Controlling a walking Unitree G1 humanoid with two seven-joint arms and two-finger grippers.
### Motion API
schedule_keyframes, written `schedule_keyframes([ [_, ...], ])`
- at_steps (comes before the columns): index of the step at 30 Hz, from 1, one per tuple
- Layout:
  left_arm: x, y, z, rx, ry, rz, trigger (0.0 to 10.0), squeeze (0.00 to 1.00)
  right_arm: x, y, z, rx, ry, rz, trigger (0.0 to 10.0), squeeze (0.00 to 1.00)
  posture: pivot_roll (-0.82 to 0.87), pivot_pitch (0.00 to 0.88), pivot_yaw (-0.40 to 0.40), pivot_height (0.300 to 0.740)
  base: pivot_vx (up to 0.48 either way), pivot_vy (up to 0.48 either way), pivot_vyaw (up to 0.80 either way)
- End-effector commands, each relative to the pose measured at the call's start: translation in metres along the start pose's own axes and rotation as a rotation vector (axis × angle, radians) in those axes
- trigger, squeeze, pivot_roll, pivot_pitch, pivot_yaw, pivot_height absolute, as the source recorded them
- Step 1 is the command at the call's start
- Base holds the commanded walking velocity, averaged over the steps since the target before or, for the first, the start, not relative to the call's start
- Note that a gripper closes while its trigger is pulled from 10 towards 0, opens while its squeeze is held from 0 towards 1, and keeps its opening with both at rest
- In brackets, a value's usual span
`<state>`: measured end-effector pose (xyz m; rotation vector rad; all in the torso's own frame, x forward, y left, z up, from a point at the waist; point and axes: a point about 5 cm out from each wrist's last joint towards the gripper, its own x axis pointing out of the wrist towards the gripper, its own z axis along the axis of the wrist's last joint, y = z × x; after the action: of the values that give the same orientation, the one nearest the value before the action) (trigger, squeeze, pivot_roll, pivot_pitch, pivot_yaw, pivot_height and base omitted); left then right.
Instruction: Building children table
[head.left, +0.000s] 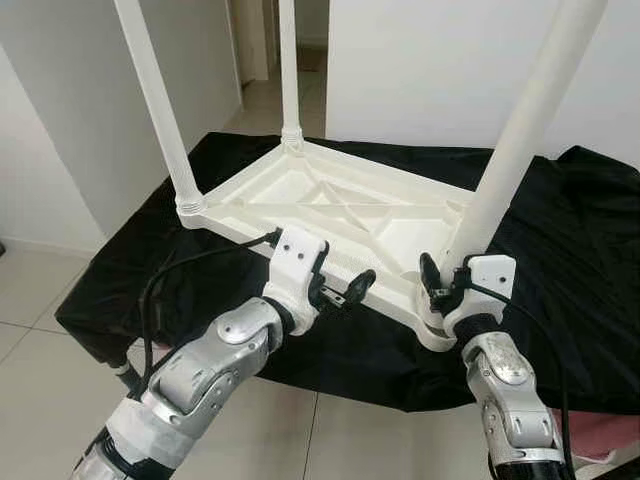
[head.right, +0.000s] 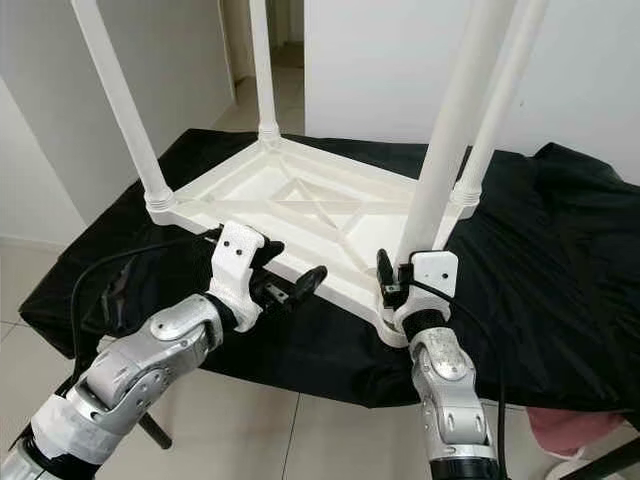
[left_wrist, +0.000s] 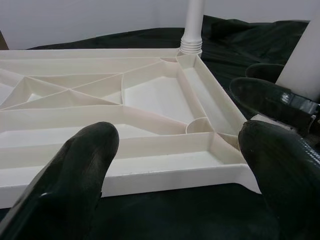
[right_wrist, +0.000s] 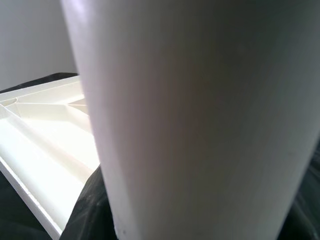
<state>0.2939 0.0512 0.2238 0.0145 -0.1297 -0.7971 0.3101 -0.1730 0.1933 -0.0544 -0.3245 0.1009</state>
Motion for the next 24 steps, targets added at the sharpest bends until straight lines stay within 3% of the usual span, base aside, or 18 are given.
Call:
schedule_keyframes([
  [1,-0.004,-0.018,-0.002,0.01,0.01,-0.3,10.0,0.0,-0.003,0.001,-0.007,0.009,0.023,0.012,10.0,0.0,0.02,0.141,0.038,0.74,0.0,0.0,0.0],
  [24,-0.007,-0.019,-0.01,0.032,0.057,-0.284,10.0,0.0,-0.016,0.007,-0.02,-0.033,0.056,0.172,10.0,0.0,0.03,0.167,0.044,0.74,0.0,0.0,0.0],
])
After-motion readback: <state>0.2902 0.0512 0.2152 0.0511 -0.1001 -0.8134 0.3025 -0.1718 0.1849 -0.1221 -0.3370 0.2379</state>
